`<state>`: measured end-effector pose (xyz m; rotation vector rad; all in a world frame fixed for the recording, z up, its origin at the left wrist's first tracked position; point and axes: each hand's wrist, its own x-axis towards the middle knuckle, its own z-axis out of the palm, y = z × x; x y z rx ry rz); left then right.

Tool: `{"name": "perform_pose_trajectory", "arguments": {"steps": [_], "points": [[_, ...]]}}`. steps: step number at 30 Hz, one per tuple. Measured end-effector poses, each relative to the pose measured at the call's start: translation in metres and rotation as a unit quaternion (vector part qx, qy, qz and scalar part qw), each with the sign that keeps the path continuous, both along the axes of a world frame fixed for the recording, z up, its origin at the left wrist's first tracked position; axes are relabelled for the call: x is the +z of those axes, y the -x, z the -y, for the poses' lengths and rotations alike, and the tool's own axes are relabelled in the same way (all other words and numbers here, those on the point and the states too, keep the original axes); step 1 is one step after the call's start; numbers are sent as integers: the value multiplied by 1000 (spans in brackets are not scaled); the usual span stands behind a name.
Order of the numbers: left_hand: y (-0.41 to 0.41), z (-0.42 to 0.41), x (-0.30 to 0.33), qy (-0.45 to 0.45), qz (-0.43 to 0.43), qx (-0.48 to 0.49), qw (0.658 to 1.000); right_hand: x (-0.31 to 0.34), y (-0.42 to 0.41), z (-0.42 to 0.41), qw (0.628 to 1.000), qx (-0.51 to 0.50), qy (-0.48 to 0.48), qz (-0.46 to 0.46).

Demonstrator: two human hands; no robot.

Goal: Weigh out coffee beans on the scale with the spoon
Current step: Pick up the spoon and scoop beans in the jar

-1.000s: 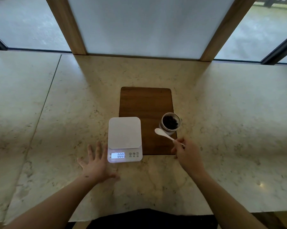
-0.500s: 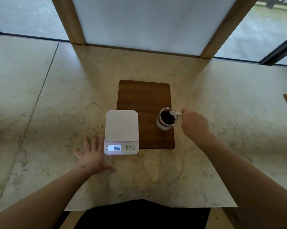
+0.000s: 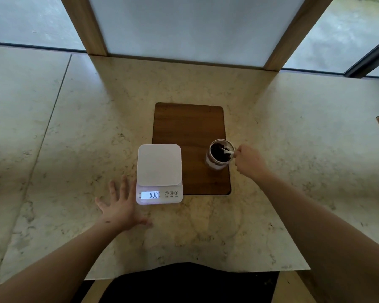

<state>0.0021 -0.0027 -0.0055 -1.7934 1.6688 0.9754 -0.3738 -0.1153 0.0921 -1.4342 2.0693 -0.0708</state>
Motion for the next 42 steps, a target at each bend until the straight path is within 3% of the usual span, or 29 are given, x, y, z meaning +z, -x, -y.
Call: {"name": "perform_pose_trajectory", "arguments": {"steps": [13, 26, 42], "points": [[-1, -1, -1, 8, -8, -4, 1000, -5, -3, -5, 961, -160, -50, 220], [-1, 1, -2, 3, -3, 1, 1000, -13, 0, -12, 935, -211, -79, 275], [3, 0, 2, 5, 7, 0, 1000, -13, -6, -27, 867, -300, -99, 386]]}}
